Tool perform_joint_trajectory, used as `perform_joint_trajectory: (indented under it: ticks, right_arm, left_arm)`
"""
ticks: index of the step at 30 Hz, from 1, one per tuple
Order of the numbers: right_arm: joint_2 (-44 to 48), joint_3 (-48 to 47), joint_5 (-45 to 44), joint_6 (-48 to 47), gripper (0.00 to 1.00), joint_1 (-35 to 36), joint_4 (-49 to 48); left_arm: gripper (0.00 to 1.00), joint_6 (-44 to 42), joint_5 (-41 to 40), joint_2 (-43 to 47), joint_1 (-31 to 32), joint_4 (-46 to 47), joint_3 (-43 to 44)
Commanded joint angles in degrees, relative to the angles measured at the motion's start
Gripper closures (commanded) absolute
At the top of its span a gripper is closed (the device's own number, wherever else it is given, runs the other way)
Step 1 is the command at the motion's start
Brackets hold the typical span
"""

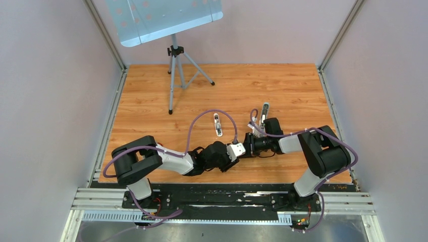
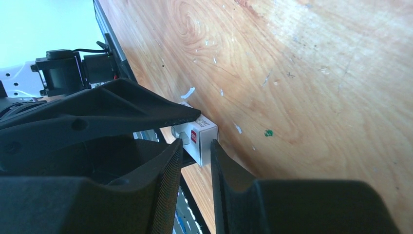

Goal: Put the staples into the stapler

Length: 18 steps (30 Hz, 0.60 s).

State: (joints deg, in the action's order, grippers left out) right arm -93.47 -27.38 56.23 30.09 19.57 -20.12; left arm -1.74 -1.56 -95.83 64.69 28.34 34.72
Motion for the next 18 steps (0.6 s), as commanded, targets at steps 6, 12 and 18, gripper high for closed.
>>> perform_joint_trajectory:
  ticks: [6, 12, 18]
  right_arm:
    - [-1.2, -0.6, 3.9, 1.9, 0.7, -0.8, -3.2]
    - [-3.9, 0.3, 5.0, 2.9, 0.7, -0.5, -5.4]
    - [-5.3, 1.5, 6.9, 5.8, 0.71, 0.2, -10.3]
  left_arm:
    - [0.6, -0.7, 0.4, -1.6, 0.5, 1.1, 0.1]
    - [0.64, -0.8, 0.7, -1.7, 0.5, 1.4, 0.2]
    - [0.66, -1.0, 0.3, -1.4, 0.5, 1.5, 0.1]
